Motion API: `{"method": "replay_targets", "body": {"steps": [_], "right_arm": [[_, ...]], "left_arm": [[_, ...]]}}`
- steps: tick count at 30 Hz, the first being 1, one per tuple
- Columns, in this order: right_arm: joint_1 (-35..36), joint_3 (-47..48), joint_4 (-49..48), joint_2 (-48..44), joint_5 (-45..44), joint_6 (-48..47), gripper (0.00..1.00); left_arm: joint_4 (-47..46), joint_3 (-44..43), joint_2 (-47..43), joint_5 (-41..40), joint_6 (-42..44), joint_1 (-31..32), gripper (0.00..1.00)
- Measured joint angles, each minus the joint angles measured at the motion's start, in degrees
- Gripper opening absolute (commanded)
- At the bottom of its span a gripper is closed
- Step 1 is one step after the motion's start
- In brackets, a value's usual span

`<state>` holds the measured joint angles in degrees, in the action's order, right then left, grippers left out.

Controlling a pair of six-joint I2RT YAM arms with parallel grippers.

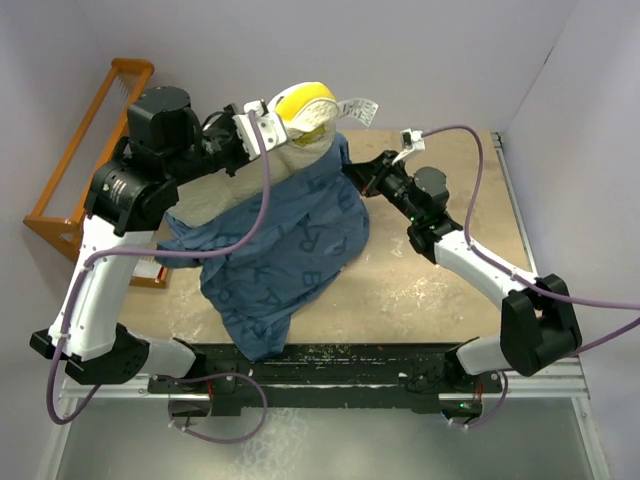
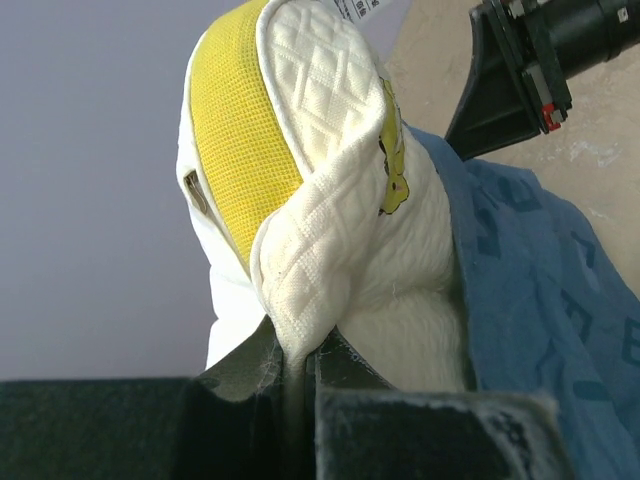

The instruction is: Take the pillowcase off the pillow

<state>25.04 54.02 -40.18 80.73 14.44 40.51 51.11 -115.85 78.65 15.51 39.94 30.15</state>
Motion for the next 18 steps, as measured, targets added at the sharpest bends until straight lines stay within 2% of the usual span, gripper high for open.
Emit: {"method": "replay_targets", "body": {"steps": [5,12,18], "right_arm": [[-0.6,-6.1,0.0,-0.1,-3.0,-0.9,0.0],[-1.0,-15.5,0.1,-1.3,-7.6,-1.1,0.0],[-1.0,-21.4,1.5,-1.7,-14.9,1.0,0.0]], "left_arm": [[1.1,-3.7,0.0,0.0,0.0,0.0,0.0],[0.6,-4.7,0.1,-0.9,0.2,0.1,0.0],[-8.9,-3.8,0.4,-5.2,2.3,0.4,0.0]]}}
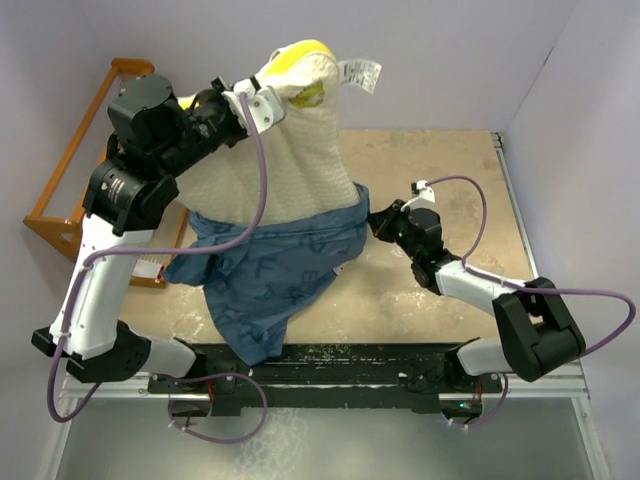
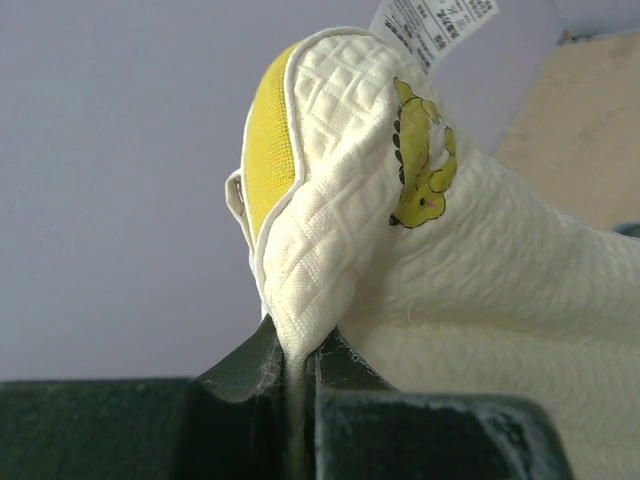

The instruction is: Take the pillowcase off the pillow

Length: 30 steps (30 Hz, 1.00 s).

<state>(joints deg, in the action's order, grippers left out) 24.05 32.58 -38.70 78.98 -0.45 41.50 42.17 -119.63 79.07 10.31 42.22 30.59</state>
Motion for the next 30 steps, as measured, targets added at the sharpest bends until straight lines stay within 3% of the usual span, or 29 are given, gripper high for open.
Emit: {"method": "replay_targets", "body": {"steps": [4,9,13,18,21,24,30], "right_arm": [[0.0,-0.4,2.3,-1.3,-5.1,0.6,0.0],[0.0,1.3,4.5,-4.4,-10.3,0.0,0.01],[0.0,3.5,6.4,-6.4,-12.1,-4.4,0.42],[1.1,4.2,9.8,-14.4,-13.0,-13.2,0.75],[1.4,8.0,10.0,-19.0,-9.5,-18.7,0.86],[1.4,18.7,13.2,-19.4,-0.2,-24.5,0.99],[1.6,46.6,19.6,-15.4,17.2,-34.6,1.0]], "left_arm": [[-10.0,-0.8,2.8,-3.6,2.4,0.3,0.0],[-15.5,-11.9,12.2,-5.4,1.9,0.3,0.0],[-13.7,-16.7,14.0,-4.1,-1.8,0.3,0.0],[-9.2,-13.0,8.0,1.4,-7.4,0.2,0.0],[-3.0,-10.3,4.0,8.0,-8.9,0.0,0.0],[2.5,-9.4,2.8,14.4,-9.2,0.0,0.0],[9.9,-2.3,2.8,21.3,-9.0,0.5,0.0]]}}
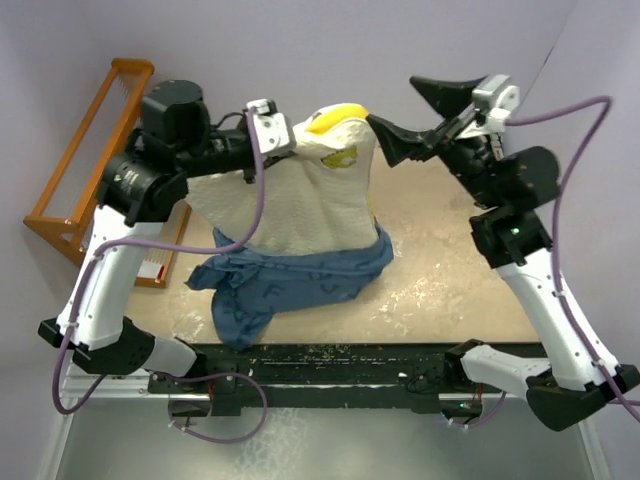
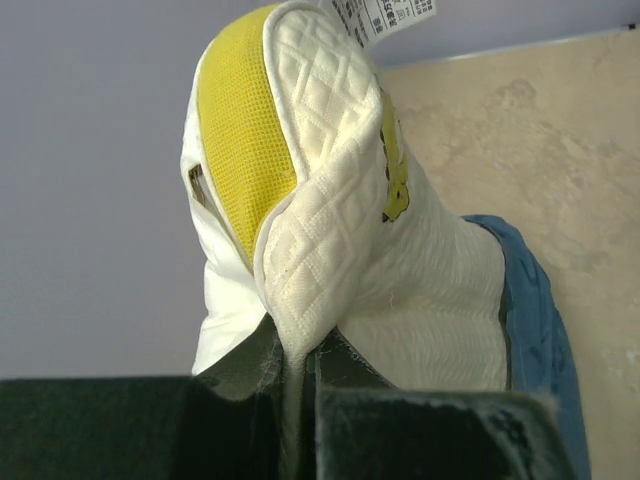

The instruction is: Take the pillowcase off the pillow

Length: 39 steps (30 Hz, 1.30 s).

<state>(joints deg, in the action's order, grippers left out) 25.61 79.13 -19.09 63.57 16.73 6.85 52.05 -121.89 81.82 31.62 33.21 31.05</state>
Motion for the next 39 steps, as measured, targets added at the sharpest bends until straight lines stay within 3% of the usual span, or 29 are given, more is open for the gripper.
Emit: {"method": "replay_targets", "body": {"steps": [4,9,14,22,25,27,28,30,31,32,33,39], "right_arm": [[0.0,8.5,2.3,0.6,7.6,-3.7,1.0],[0.2,15.7,10.0,4.4,17.7,-6.7,1.0],[0.3,13.6,17.4,8.3,19.8,-11.1,1.0],[0.0,11.1,20.5,12.1,26.9,-10.7,0.99],[-0.2,11.1,20.7,12.1,30.6,-10.3,0.89],[-0.2,11.1,20.6,12.1,32.8,-9.5,0.67],[-0.2,11.0,20.7,12.2,33.9,-8.9,0.53],[-0.2,11.0,20.4,12.6,35.1,-7.2,0.05],[-0.2,11.0,20.0,13.0,35.2,-6.3,0.0],[-0.1,11.1,19.6,13.4,34.4,-5.0,0.0],[0.0,11.1,19.3,13.8,33.2,-3.8,0.0],[-2.4,10.4,14.0,15.4,22.6,2.8,0.0]], "left_arm": [[-0.5,5.5,0.0,0.9,0.4,1.2,0.0],[-0.6,6.0,-0.4,0.7,1.0,3.3,0.0],[0.2,6.0,-1.6,0.5,2.2,4.6,0.0],[3.1,6.6,-2.0,-1.6,3.9,4.7,0.0],[2.9,7.6,-2.6,-2.0,5.2,5.0,0.0],[2.8,8.5,-3.3,-2.3,6.0,5.1,0.0],[2.4,9.0,-3.8,-2.5,6.5,5.1,0.03],[2.0,9.8,-4.5,-2.9,7.0,5.2,0.21],[1.7,10.4,-4.9,-3.3,7.3,5.2,0.46],[1.4,11.0,-5.4,-3.8,7.9,5.2,0.77],[1.0,11.5,-5.7,-4.3,8.4,5.4,0.97],[-1.4,13.6,-9.9,-13.4,6.8,5.3,0.99]]}}
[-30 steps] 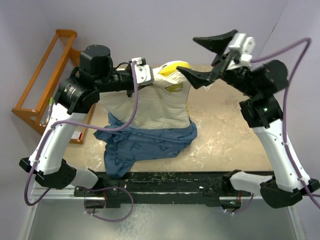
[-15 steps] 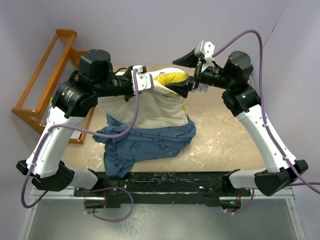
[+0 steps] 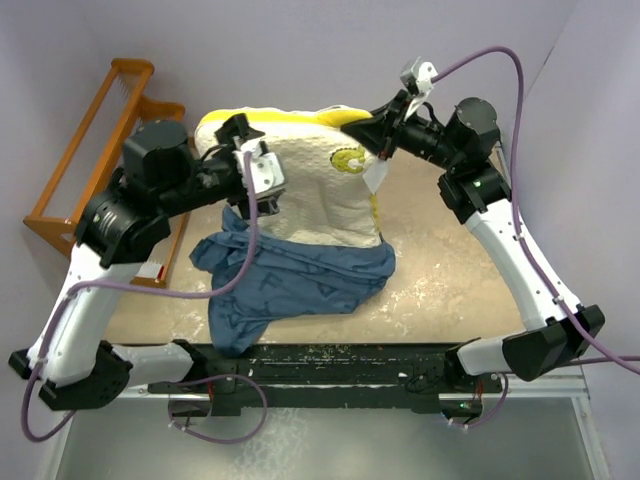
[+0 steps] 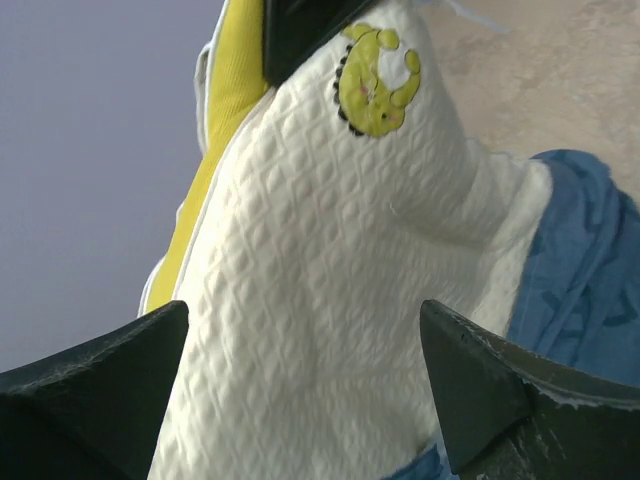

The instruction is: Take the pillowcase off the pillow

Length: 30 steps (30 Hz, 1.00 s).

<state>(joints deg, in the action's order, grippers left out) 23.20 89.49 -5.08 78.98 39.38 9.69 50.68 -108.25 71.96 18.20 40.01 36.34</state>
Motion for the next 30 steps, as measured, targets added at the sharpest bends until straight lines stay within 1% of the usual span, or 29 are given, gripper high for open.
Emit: {"method": "replay_targets", "body": {"steps": [1,3,7,8,11,12,15,17,19,21,24,25,29,30], "right_arm": [[-0.7,-0.5,-1.8,0.0,-1.2,1.1,0.0],[-2.1,-1.7,-5.0,-0.3,-2.5,3.2,0.0],[-4.1,-3.7,-11.7,-0.8,-2.3,7.3,0.0],[-4.5,-4.3,-13.8,-0.9,-2.0,8.6,0.0],[-5.0,-6.0,-19.3,-1.1,-0.3,11.9,0.0],[-5.1,-6.3,-20.5,-1.1,0.2,12.7,0.0],[-5.2,-6.6,-23.2,-1.1,2.0,14.9,0.0],[-5.2,-6.6,-24.4,-1.2,2.8,15.9,0.0],[-5.2,-6.8,-25.0,-1.6,3.5,16.7,0.0],[-5.2,-7.2,-25.3,-2.3,3.8,17.2,0.0],[-5.2,-7.5,-25.3,-3.0,3.6,18.3,0.0],[-5.3,-7.6,-25.3,-3.1,3.4,18.6,0.0],[-5.4,-8.0,-26.1,-3.3,0.6,21.2,0.0],[-5.5,-8.2,-26.3,-3.3,-0.4,22.1,0.0]], "left_arm": [[-0.1,0.4,-0.7,-1.0,-0.2,-0.1,0.99],[-1.6,4.9,-4.9,-4.0,-0.4,-1.1,0.99],[-2.0,17.8,-15.1,-9.0,-0.8,-3.3,0.99],[-1.9,22.1,-18.1,-10.5,-0.7,-3.6,0.99],[-1.9,31.9,-22.6,-13.7,0.0,-4.1,0.99],[-1.7,35.8,-23.1,-14.4,0.3,-4.7,0.99],[-1.9,43.1,-21.7,-14.7,1.9,-7.9,0.99],[-2.8,45.6,-19.0,-14.3,3.3,-10.5,0.95],[-4.3,46.3,-15.8,-13.8,4.6,-12.6,0.91],[-6.5,46.4,-13.5,-13.4,5.7,-13.3,0.85],[-11.3,48.6,-11.9,-13.0,6.6,-13.5,0.7],[-12.8,49.8,-11.6,-12.7,7.0,-13.5,0.62],[-16.0,54.0,-11.5,-10.8,7.1,-13.8,0.39],[-16.7,54.9,-11.6,-10.4,7.1,-13.8,0.28]]}}
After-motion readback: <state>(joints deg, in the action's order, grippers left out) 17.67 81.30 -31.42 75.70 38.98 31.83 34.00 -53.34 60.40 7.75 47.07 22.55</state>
